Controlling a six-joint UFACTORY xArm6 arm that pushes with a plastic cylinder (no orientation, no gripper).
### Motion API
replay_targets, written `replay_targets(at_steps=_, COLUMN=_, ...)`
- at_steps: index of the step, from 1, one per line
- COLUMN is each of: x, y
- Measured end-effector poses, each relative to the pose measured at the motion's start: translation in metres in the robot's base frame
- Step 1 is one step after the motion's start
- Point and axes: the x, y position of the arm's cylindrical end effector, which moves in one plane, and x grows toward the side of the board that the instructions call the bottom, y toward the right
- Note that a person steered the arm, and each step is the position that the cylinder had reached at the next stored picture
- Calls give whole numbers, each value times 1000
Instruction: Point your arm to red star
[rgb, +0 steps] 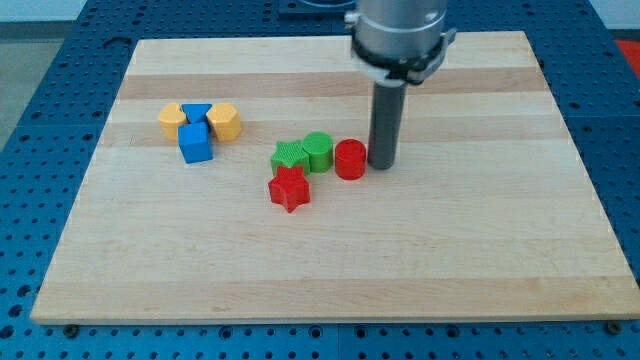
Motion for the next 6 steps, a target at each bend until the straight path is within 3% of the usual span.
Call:
replay_targets(at_steps=1, x=17, y=-29)
replay_targets(at_steps=2, x=7, y=-29)
replay_targets(at_steps=3, x=7, y=-22)
replay_targets(at_steps=4, x=16, y=30)
replay_targets(at_steps=6, x=93, y=7)
